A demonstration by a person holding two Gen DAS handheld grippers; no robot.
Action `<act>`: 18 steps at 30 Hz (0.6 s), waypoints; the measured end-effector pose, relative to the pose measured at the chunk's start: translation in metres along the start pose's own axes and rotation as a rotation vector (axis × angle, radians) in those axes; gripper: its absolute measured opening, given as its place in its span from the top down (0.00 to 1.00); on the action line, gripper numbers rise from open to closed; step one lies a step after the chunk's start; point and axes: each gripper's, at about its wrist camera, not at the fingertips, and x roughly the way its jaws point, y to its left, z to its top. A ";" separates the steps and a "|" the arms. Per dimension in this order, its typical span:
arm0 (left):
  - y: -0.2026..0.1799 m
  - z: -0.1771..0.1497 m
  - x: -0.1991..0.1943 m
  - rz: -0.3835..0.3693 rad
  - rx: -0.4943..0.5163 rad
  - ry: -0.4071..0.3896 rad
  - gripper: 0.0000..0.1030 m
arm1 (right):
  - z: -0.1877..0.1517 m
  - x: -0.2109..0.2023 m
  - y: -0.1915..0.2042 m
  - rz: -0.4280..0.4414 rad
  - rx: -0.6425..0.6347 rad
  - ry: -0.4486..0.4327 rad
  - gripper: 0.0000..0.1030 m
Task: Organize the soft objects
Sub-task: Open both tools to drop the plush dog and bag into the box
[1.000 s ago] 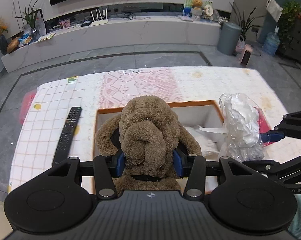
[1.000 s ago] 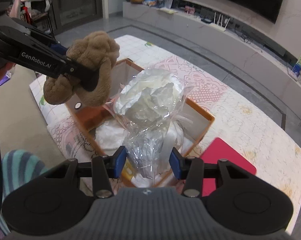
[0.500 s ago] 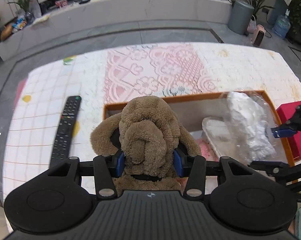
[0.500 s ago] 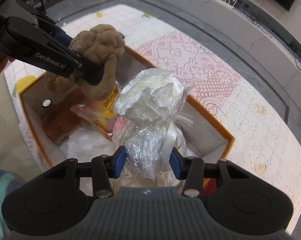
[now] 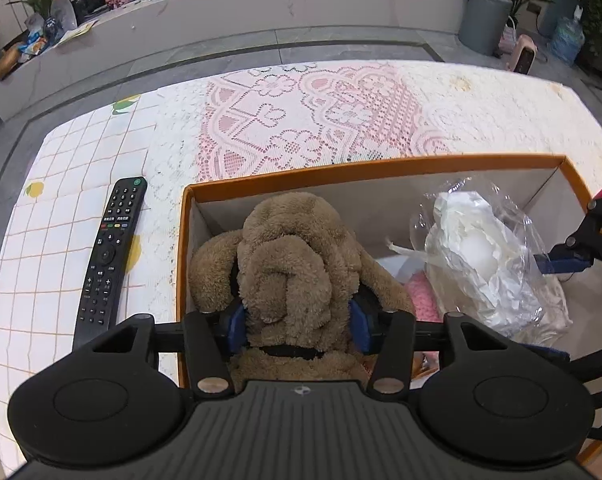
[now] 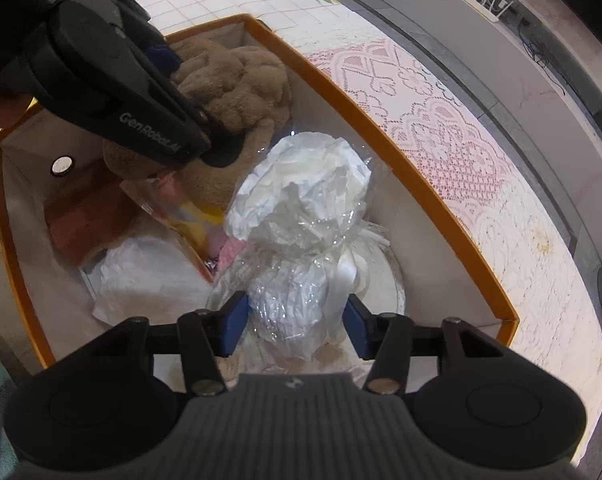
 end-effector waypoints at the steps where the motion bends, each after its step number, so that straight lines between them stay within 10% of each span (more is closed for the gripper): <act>1: 0.002 -0.001 -0.001 -0.005 -0.011 -0.006 0.38 | 0.000 -0.001 0.000 -0.002 -0.002 0.000 0.48; 18: -0.022 -0.019 -0.122 0.052 -0.021 -0.305 0.21 | -0.018 -0.081 -0.001 -0.023 0.050 -0.100 0.23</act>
